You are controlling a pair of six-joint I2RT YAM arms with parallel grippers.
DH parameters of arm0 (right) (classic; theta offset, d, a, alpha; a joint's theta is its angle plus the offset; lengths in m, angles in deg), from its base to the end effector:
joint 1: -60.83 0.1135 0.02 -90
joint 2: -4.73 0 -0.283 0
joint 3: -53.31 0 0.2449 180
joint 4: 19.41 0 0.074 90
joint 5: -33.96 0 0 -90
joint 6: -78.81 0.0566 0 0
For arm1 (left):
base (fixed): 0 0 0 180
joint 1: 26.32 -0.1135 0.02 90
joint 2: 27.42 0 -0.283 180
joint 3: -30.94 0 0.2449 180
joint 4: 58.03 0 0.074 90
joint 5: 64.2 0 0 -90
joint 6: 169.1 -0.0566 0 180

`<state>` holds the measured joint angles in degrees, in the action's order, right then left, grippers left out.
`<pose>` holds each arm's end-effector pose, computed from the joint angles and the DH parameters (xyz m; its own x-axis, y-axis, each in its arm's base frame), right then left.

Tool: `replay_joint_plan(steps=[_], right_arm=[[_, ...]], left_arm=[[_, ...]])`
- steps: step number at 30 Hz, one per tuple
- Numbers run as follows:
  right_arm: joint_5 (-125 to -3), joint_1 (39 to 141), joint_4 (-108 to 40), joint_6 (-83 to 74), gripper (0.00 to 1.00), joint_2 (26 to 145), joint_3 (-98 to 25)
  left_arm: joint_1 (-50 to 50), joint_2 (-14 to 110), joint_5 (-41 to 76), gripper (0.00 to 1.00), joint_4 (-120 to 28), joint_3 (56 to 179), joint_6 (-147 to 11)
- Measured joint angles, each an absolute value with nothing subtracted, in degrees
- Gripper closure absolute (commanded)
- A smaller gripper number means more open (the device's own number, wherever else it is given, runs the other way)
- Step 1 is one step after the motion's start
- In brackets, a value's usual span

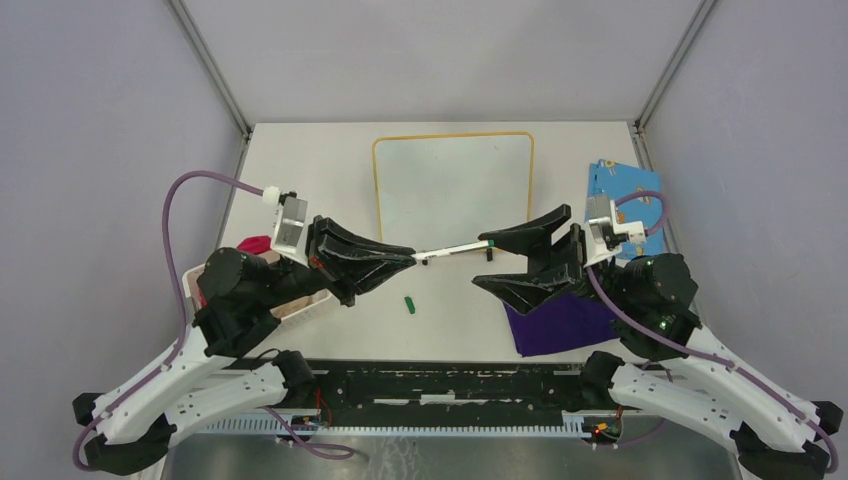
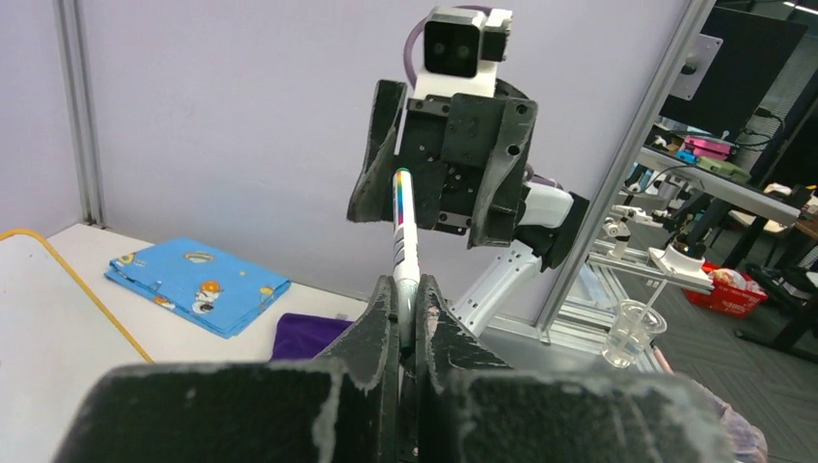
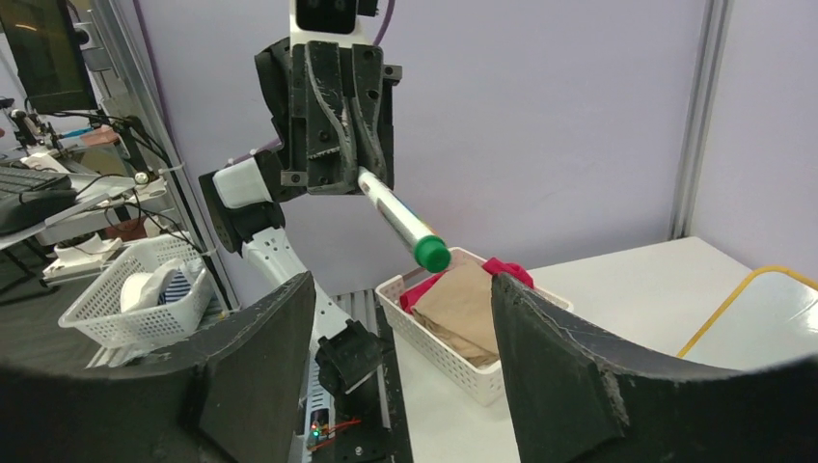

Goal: Write a sentence on the whiteboard
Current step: Adjust the whiteboard marker.

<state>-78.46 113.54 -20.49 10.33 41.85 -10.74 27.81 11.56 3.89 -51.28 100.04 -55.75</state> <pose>0.0594 0.1136 0.4503 -0.1003 0.4280 -0.8982 -0.9745 0.1397 0.1754 0.0579 -0.1161 0.4646 -0.1641 -0.4006 -0.9014 0.9666 0.1169 -0.2279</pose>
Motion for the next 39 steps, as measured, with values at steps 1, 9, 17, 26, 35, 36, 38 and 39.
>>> replay_joint_plan(steps=[1,9,17,26,35,36,38,39], right_arm=[[-78.3,113.5,-20.2,11.0,0.27,42.4,-10.7],[-77.9,113.5,-18.2,14.4,0.27,43.2,-10.7],[-81.3,113.5,-12.8,19.8,0.32,47.2,-11.2],[-81.5,113.5,-16.8,21.1,0.45,49.6,-15.8],[-80.2,113.5,-24.6,20.5,0.52,49.6,-20.9],[-80.1,113.5,-25.4,20.4,0.51,49.7,-21.3],[-79.9,113.5,-27.9,20.0,0.50,50.0,-22.5],[-79.7,113.5,-29.0,19.8,0.50,50.2,-23.2]], left_arm=[[27.8,11.5,3.9,0.98,-51.7,100.0,-55.7],[27.8,11.3,3.6,0.98,-52.8,100.0,-55.3],[27.8,14.5,1.6,0.98,-55.6,100.0,-53.4],[27.8,17.1,-0.1,0.98,-57.1,100.2,-51.9],[27.8,16.9,-0.3,0.98,-55.9,100.9,-51.9],[27.8,16.8,-0.2,0.98,-55.8,100.9,-51.9],[27.8,16.7,-0.2,0.98,-55.4,101.0,-51.9],[27.8,16.7,-0.2,0.98,-55.0,101.1,-51.9]])
